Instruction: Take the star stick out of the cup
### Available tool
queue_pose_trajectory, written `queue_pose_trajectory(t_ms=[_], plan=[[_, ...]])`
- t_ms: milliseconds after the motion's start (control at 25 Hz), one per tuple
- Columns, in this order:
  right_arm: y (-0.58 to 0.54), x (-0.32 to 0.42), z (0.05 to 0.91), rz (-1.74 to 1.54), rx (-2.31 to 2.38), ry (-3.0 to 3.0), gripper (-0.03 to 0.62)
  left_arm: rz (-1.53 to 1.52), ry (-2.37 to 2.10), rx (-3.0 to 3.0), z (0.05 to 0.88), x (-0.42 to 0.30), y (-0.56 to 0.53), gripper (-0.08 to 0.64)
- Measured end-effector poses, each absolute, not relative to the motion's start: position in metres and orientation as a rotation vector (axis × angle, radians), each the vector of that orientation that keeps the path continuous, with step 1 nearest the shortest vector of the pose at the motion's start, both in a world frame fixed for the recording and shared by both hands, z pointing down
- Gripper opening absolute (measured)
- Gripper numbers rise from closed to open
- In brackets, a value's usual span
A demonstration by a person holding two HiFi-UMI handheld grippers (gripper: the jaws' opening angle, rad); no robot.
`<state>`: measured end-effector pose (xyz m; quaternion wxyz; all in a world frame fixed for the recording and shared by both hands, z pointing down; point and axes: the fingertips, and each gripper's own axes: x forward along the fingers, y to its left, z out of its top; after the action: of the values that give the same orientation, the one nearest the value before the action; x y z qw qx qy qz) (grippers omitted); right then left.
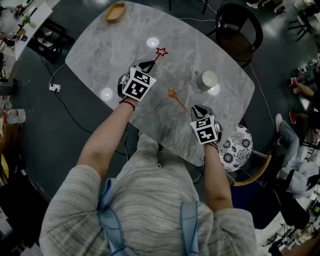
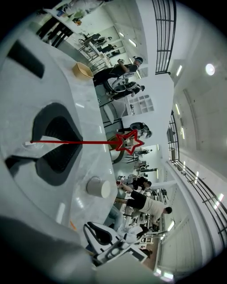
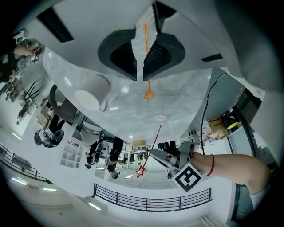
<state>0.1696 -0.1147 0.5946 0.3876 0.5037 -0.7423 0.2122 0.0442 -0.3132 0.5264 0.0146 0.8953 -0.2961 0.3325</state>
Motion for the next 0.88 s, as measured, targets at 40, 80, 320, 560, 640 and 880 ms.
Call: queue_pose_trajectory(t_ms=[40,80,320,560,640,880], plan=[[-0.114,0.170,0.593,0.538,1.283,-1.889,0.021,1.017,-0.926,2.791,0.522,0.045,-0.311,0.028],[-0.114,0.171,0.591,0.532,1.283,-1.891,0.021,0.997,-0.929,2.793,0.519,0.045,-0.309,0.028],[-0.111,0.173,0.582,0.500,1.278,-1.898,0.021,0.912,-0.940,2.806,0.495,0.049,-0.295,0.028],[-0.099,0.175,0.575,0.502,1.274,-1.898,0.021,0.889,-0.976,2.831,0.477,0.048,-0.283,0.028],[-0.094,0.177,0.575,0.504,1.269,-1.894,0.021,0.869,-0.995,2.840,0.470,0.047,-0.282,0.028],[-0.079,0.181,0.572,0.501,1.265,-1.890,0.021,0.715,-0.985,2.821,0.444,0.051,-0.264,0.028]])
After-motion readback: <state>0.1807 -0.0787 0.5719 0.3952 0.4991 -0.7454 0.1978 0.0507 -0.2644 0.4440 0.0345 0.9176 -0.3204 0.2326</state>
